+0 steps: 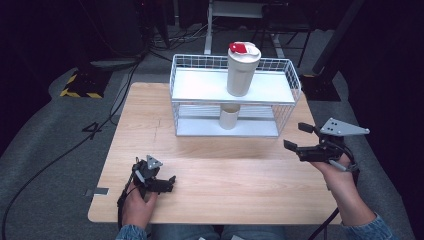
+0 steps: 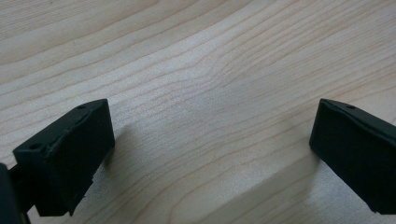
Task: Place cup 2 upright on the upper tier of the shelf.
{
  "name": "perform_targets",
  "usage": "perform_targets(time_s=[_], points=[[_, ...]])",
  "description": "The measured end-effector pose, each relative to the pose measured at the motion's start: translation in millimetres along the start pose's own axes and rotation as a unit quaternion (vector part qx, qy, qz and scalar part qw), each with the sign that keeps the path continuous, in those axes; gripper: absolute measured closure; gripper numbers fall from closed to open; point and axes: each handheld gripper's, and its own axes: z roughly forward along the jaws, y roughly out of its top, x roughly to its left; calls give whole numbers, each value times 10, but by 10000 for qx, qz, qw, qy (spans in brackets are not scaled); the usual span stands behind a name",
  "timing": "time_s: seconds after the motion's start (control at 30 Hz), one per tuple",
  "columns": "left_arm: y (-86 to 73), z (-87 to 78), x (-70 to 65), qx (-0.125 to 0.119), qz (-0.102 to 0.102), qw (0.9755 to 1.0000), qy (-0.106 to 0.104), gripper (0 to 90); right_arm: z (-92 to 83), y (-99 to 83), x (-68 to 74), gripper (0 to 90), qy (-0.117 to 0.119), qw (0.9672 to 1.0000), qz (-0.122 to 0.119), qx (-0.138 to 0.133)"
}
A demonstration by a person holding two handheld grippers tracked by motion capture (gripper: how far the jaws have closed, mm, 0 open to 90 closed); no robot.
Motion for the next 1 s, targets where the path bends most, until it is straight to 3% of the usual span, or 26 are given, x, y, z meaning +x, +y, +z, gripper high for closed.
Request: perform_targets(time_s=[0.57, 1.0], points=[[0, 0, 0, 0, 0, 10000, 0, 5, 58, -629, 51, 150, -296, 9987, 232, 342], [0, 0, 1, 1, 6, 10000, 0, 5, 150, -1056, 38, 150, -248, 9959, 610, 614]])
